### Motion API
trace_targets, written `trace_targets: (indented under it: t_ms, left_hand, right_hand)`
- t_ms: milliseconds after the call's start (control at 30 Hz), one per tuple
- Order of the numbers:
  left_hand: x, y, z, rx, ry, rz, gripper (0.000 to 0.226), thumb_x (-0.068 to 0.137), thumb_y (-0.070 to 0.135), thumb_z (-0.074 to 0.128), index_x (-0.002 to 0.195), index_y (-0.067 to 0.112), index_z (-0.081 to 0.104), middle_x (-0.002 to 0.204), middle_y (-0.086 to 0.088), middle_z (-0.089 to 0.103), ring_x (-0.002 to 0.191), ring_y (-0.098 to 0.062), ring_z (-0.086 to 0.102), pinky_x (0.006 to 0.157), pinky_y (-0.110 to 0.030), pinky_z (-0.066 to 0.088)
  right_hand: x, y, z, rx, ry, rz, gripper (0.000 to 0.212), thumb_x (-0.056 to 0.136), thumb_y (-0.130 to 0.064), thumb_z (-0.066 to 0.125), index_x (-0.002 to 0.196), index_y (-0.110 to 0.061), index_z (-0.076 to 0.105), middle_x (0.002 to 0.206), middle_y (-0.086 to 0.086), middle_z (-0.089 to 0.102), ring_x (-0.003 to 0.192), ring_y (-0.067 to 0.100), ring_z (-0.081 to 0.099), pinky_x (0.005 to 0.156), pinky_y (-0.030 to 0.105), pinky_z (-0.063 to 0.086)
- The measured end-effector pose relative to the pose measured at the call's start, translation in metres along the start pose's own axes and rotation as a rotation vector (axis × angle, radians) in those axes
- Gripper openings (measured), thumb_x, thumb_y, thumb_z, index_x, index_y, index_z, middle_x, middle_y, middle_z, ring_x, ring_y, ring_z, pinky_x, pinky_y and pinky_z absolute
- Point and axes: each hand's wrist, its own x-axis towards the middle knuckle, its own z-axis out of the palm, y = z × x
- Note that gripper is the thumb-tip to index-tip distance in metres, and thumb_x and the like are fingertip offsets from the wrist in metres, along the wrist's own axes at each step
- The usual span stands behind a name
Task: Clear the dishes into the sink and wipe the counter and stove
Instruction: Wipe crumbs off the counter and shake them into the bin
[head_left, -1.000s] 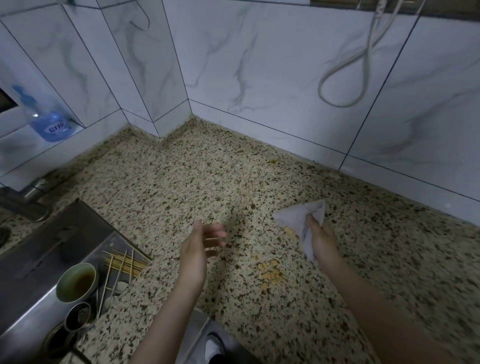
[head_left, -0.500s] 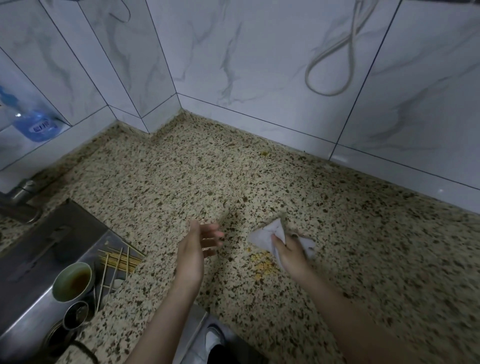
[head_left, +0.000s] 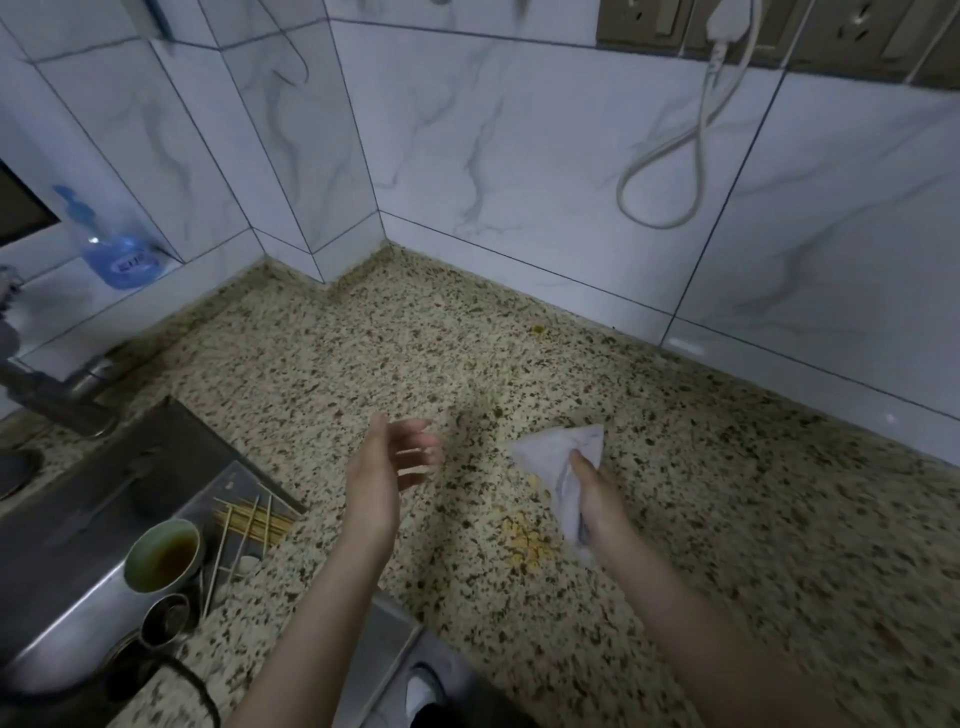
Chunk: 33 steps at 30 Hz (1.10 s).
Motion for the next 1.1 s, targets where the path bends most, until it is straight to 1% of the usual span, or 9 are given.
trace_targets:
  t_ms: [100, 200, 267, 400, 500, 633, 733, 833, 1100]
  left_hand:
    - [-0.006, 0.001, -0.010, -0.023, 0.031, -0.014, 0.056, 0.100, 0.043, 0.021, 0.090, 0.012, 0.067, 0.077, -0.002, 0.070, 0.065, -0.014, 0.064, 0.066, -0.031, 0.048]
    - [-0.013, 0.000, -0.026, -0.063, 0.082, -0.041, 0.055, 0.101, 0.042, 0.021, 0.089, 0.010, 0.065, 0.078, -0.004, 0.069, 0.063, -0.015, 0.062, 0.063, -0.030, 0.046]
    - [-0.019, 0.002, -0.040, -0.095, 0.123, -0.044, 0.055, 0.101, 0.041, 0.020, 0.091, 0.009, 0.064, 0.077, -0.005, 0.068, 0.063, -0.017, 0.061, 0.060, -0.028, 0.048]
    - [-0.031, 0.016, -0.079, -0.173, 0.230, -0.035, 0.048, 0.101, 0.041, 0.023, 0.095, 0.013, 0.062, 0.073, 0.000, 0.068, 0.059, -0.015, 0.060, 0.060, -0.030, 0.045]
    - [-0.040, 0.034, -0.109, -0.266, 0.313, -0.025, 0.044, 0.101, 0.038, 0.025, 0.102, 0.011, 0.059, 0.071, -0.001, 0.066, 0.053, -0.014, 0.058, 0.055, -0.027, 0.046]
    - [-0.071, 0.053, -0.166, -0.277, 0.429, 0.052, 0.049, 0.101, 0.040, 0.024, 0.095, 0.012, 0.063, 0.073, 0.001, 0.068, 0.060, -0.016, 0.060, 0.058, -0.027, 0.045]
    - [-0.116, 0.056, -0.228, -0.293, 0.536, 0.133, 0.048, 0.102, 0.037, 0.025, 0.089, 0.013, 0.064, 0.079, -0.002, 0.068, 0.066, -0.018, 0.059, 0.062, -0.032, 0.045]
    - [-0.167, 0.045, -0.291, -0.291, 0.654, 0.159, 0.045, 0.101, 0.035, 0.026, 0.089, 0.015, 0.064, 0.079, -0.001, 0.068, 0.067, -0.015, 0.062, 0.060, -0.030, 0.045]
    - [-0.350, 0.008, -0.460, -0.358, 1.048, 0.224, 0.042, 0.101, 0.034, 0.026, 0.098, 0.008, 0.059, 0.074, 0.000, 0.067, 0.058, -0.011, 0.059, 0.053, -0.021, 0.046]
  right_hand:
    - [0.003, -0.008, 0.001, 0.141, -0.014, 0.101, 0.061, 0.094, -0.048, 0.043, 0.142, -0.010, 0.037, 0.143, 0.013, 0.042, 0.125, 0.032, 0.045, 0.094, 0.040, 0.040]
    - [-0.003, -0.018, 0.009, 0.241, -0.138, 0.079, 0.054, 0.096, -0.044, 0.040, 0.141, -0.013, 0.038, 0.121, 0.013, 0.054, 0.098, 0.029, 0.054, 0.071, 0.035, 0.044]
    - [-0.010, -0.027, 0.020, 0.291, -0.227, 0.066, 0.049, 0.097, -0.043, 0.039, 0.136, -0.014, 0.041, 0.108, 0.011, 0.057, 0.089, 0.025, 0.055, 0.069, 0.036, 0.045]
    - [-0.039, -0.047, 0.063, 0.325, -0.361, 0.076, 0.050, 0.097, -0.041, 0.039, 0.136, -0.011, 0.045, 0.126, 0.016, 0.058, 0.114, 0.032, 0.053, 0.090, 0.043, 0.048]
    - [-0.071, -0.055, 0.101, 0.346, -0.486, 0.085, 0.038, 0.098, -0.039, 0.038, 0.115, -0.011, 0.058, 0.087, 0.010, 0.074, 0.096, 0.028, 0.060, 0.069, 0.038, 0.058]
    - [-0.126, -0.048, 0.161, 0.319, -0.656, 0.078, 0.036, 0.099, -0.036, 0.036, 0.099, -0.012, 0.062, 0.079, 0.009, 0.075, 0.072, 0.023, 0.072, 0.060, 0.037, 0.058]
    - [-0.174, -0.024, 0.218, 0.241, -0.750, 0.107, 0.035, 0.098, -0.037, 0.038, 0.100, -0.012, 0.063, 0.081, 0.008, 0.075, 0.071, 0.022, 0.072, 0.065, 0.037, 0.058]
    - [-0.225, 0.012, 0.270, 0.167, -0.819, 0.152, 0.034, 0.096, -0.037, 0.041, 0.101, -0.012, 0.064, 0.080, 0.008, 0.075, 0.083, 0.025, 0.068, 0.079, 0.038, 0.054]
    - [-0.394, 0.153, 0.377, -0.103, -1.105, 0.338, 0.032, 0.096, -0.034, 0.045, 0.103, -0.008, 0.063, 0.077, 0.011, 0.074, 0.067, 0.023, 0.072, 0.063, 0.036, 0.059]
